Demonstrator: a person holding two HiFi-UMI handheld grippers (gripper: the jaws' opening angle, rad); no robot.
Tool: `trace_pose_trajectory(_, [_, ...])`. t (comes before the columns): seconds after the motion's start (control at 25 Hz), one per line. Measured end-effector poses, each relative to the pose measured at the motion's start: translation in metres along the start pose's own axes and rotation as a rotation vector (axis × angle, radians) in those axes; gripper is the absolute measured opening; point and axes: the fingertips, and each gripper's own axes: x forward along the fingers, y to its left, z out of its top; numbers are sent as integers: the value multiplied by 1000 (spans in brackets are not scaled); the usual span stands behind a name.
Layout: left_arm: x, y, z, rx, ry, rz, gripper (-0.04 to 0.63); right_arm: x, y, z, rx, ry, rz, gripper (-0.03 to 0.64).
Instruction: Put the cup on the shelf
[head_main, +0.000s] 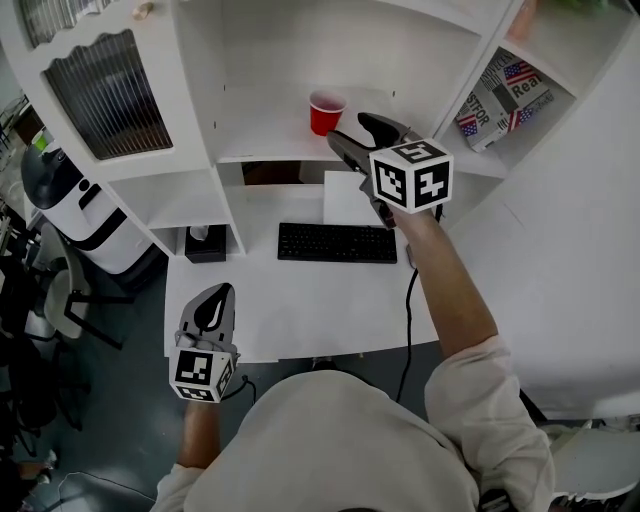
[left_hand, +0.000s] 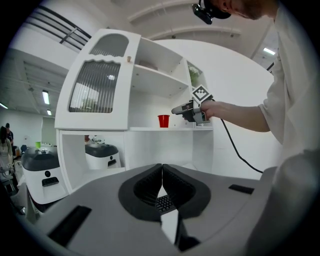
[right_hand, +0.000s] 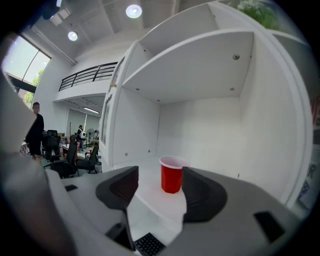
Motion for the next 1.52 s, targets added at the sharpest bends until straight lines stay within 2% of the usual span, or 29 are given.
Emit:
trace_pose_trajectory(0.28, [0, -9, 8, 18, -9, -26, 3, -47, 21, 6, -46, -72, -12, 208])
trace_pose_trajectory(0.92, [0, -30, 20, 51, -28, -66, 5, -155, 38, -21, -29, -155, -69, 98])
trace_pose_trajectory(1.52, [-5, -43, 25, 65, -37, -81, 4, -198, 58, -54, 33, -176, -73, 7])
